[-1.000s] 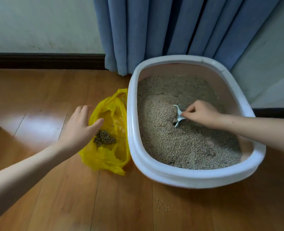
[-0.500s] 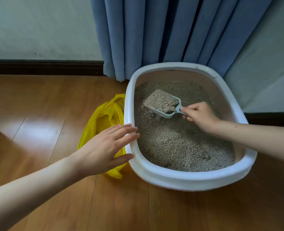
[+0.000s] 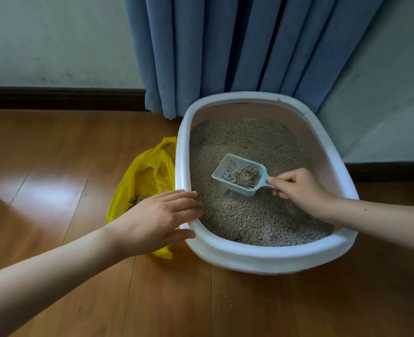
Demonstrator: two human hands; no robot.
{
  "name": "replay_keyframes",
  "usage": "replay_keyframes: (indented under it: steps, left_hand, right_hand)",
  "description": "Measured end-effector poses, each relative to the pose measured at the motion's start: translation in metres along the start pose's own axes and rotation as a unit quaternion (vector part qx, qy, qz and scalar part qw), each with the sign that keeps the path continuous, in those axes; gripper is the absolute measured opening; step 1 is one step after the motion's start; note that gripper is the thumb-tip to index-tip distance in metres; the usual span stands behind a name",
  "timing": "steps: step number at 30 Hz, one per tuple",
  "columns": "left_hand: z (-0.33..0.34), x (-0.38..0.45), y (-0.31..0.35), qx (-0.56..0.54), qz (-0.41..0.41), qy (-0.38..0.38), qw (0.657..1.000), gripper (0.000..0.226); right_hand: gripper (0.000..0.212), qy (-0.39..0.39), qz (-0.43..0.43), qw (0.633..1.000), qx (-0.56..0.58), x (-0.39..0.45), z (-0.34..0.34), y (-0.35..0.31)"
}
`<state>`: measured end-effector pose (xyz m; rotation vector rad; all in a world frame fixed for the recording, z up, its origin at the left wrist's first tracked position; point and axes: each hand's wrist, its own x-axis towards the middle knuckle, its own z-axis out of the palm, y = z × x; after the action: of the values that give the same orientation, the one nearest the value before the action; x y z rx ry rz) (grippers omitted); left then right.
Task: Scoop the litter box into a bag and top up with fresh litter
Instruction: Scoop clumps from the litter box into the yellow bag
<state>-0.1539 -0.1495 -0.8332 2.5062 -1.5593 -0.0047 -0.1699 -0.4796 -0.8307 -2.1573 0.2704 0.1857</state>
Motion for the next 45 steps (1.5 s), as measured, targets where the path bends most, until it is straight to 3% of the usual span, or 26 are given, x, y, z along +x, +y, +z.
replay_keyframes:
  steps: [3,7,10,14,30,37,40,43,45]
  left_hand:
    - [0.000,-0.001,0.001,0.005,0.001,0.007,1.000,0.049]
    - [0.000,-0.001,0.001,0.003,0.001,0.005,1.000,0.049]
    - [0.000,0.000,0.002,0.005,0.002,0.005,1.000,0.050]
    - [-0.001,0.000,0.002,0.007,0.000,0.003,1.000,0.050]
    - [-0.003,-0.003,-0.001,-0.016,0.003,-0.005,1.000,0.048]
    - [-0.034,-0.009,-0.033,-0.060,-0.143,0.068,0.986,0.052]
    - [-0.035,-0.016,-0.053,-0.055,-0.212,0.111,0.969,0.040]
    - [-0.027,-0.027,-0.072,-0.056,-0.313,0.136,0.938,0.041]
    - [-0.017,-0.036,-0.082,-0.099,-0.429,0.107,0.891,0.051]
  right_hand:
    - [0.037,0.047,0.019,0.999,0.018,0.001,-0.004,0.002]
    - [0.039,-0.011,-0.004,1.000,-0.006,-0.008,-0.003,0.005]
    - [0.039,0.015,0.017,1.000,0.007,-0.013,-0.002,0.007]
    - [0.039,-0.018,-0.006,0.998,-0.060,-0.021,0.005,0.003]
    - [0.038,0.033,0.021,0.998,-0.059,-0.017,0.009,-0.021]
    - [0.037,0.005,0.045,0.998,-0.032,-0.019,0.008,-0.013]
    - [0.037,0.023,0.040,0.998,-0.036,-0.012,0.004,-0.026]
    - [0.038,0.034,-0.004,0.994,-0.100,-0.004,0.009,-0.046]
    - [0.033,0.022,-0.047,0.989,-0.137,-0.001,0.017,-0.068]
